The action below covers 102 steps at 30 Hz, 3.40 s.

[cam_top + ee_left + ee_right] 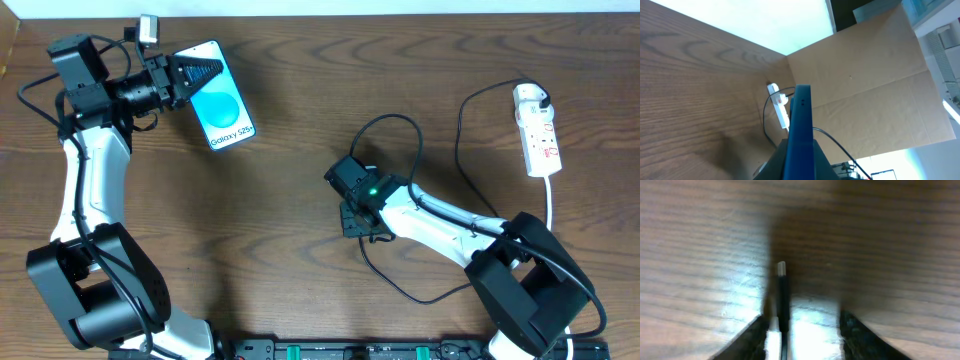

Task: Plug charger to phone and switch on socket
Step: 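Lower the open right gripper onto the black cable's USB-C plug, then close the right gripper on the cable plug, then lift the cable plug and carry it left toward the phone's bottom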

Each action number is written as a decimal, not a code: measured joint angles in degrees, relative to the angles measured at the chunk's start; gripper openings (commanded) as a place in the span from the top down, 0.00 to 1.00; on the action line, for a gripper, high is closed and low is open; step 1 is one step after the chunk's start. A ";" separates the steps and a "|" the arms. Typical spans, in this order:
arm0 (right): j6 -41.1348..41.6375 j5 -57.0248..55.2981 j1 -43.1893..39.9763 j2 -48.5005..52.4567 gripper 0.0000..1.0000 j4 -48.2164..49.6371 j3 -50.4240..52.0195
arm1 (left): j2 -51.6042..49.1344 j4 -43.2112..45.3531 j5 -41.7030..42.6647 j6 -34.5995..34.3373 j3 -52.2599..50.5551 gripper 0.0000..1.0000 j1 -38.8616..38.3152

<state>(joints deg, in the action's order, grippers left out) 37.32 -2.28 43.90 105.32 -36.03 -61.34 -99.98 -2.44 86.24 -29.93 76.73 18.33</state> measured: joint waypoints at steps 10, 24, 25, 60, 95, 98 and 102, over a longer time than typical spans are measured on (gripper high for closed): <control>0.17 0.17 0.00 0.04 0.76 0.15 0.00 | 0.00 0.00 0.00 0.00 0.00 0.92 0.00; 0.15 0.98 0.00 0.07 0.74 1.53 0.00 | 0.00 0.02 0.00 0.00 0.00 0.93 0.00; 0.11 1.01 0.00 0.07 0.76 1.53 0.00 | 0.00 0.00 0.00 -0.02 0.00 0.93 0.00; -0.81 26.03 -7.34 0.28 0.99 14.69 -0.48 | 0.00 0.00 0.00 -0.02 0.00 0.92 0.00; 7.41 65.57 -12.90 0.48 0.99 66.90 -0.85 | -0.02 28.22 -7.63 -32.94 -0.37 0.93 0.00; 9.31 65.68 -12.92 0.63 0.99 71.80 -0.85 | -0.02 28.17 -8.92 -34.58 -0.37 0.93 -0.02; 13.49 65.72 -12.92 0.66 0.99 79.10 -0.85 | -0.02 28.20 -10.16 -35.50 -0.37 0.93 -0.46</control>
<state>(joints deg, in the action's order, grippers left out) 50.81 63.44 30.98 105.97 43.07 -62.19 -100.01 25.76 76.07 -65.43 76.36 17.87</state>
